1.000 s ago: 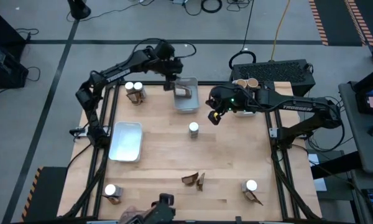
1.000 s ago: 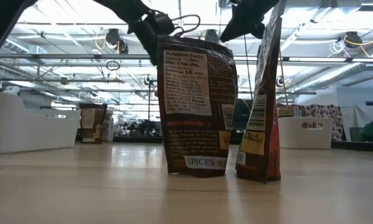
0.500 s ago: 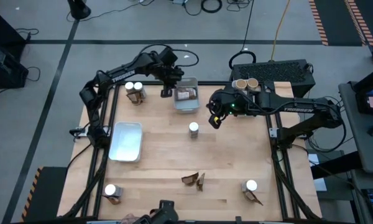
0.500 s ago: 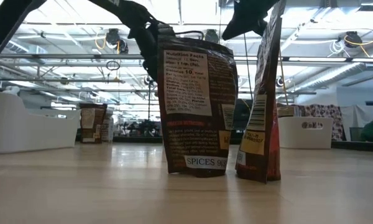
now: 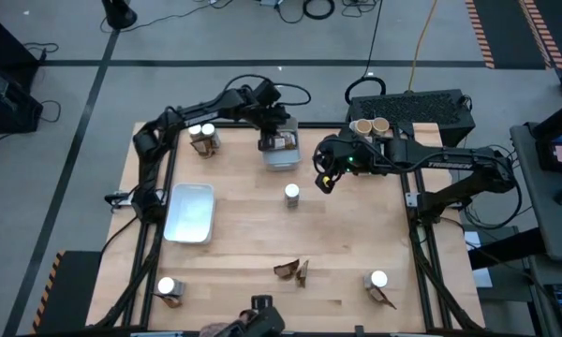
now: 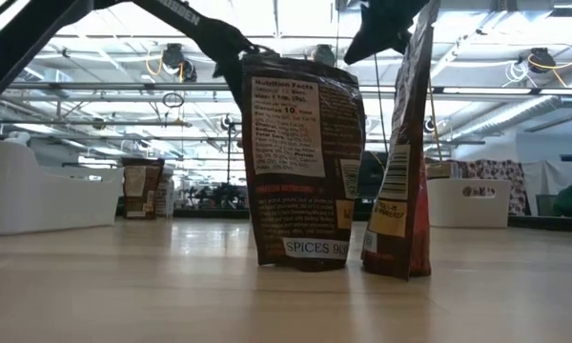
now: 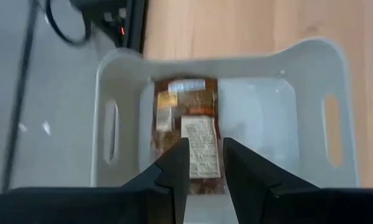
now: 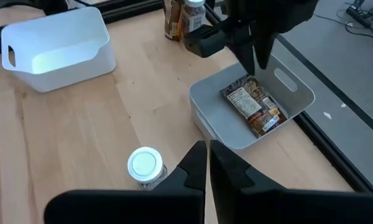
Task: Sort spices by type
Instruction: Put the orange spice pack into the gray bin
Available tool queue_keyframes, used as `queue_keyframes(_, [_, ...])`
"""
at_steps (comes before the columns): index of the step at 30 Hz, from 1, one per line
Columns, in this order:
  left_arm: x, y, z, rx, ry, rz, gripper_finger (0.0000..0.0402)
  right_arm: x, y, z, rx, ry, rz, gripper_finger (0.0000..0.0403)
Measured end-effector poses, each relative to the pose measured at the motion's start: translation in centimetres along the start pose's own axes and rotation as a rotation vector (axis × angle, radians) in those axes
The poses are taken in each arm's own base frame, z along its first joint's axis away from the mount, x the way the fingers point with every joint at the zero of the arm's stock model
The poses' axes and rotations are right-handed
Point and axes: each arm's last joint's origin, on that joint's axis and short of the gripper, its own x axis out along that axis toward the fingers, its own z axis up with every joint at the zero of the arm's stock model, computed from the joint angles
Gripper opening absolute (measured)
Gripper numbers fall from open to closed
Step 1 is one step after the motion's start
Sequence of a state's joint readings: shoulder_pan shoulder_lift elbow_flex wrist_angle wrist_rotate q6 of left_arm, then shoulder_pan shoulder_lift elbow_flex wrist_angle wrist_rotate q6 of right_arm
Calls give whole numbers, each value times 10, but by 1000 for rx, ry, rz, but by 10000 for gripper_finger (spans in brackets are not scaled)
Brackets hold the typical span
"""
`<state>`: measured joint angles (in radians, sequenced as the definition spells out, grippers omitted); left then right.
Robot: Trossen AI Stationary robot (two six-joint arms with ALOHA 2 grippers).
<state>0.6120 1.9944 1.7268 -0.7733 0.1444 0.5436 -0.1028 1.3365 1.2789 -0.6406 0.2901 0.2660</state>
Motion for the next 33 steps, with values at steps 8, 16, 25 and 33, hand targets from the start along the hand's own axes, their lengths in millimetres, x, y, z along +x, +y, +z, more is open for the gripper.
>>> queue_keyframes(8, [11, 16, -18, -138, 59, -40, 114, 3, 0, -5, 2, 21, -4, 0])
queue_keyframes(16, [23, 21, -23, -75, 72, -36, 222, 14, 0, -17, 29, 39, -6, 0])
queue_keyframes(25, [29, 19, -18, -52, 65, 11, 345, 20, 0, -23, 33, 35, -5, 0])
queue_keyframes(33, [33, 10, -15, -23, 81, -5, 359, 19, 0, -22, 8, 31, -4, 0])
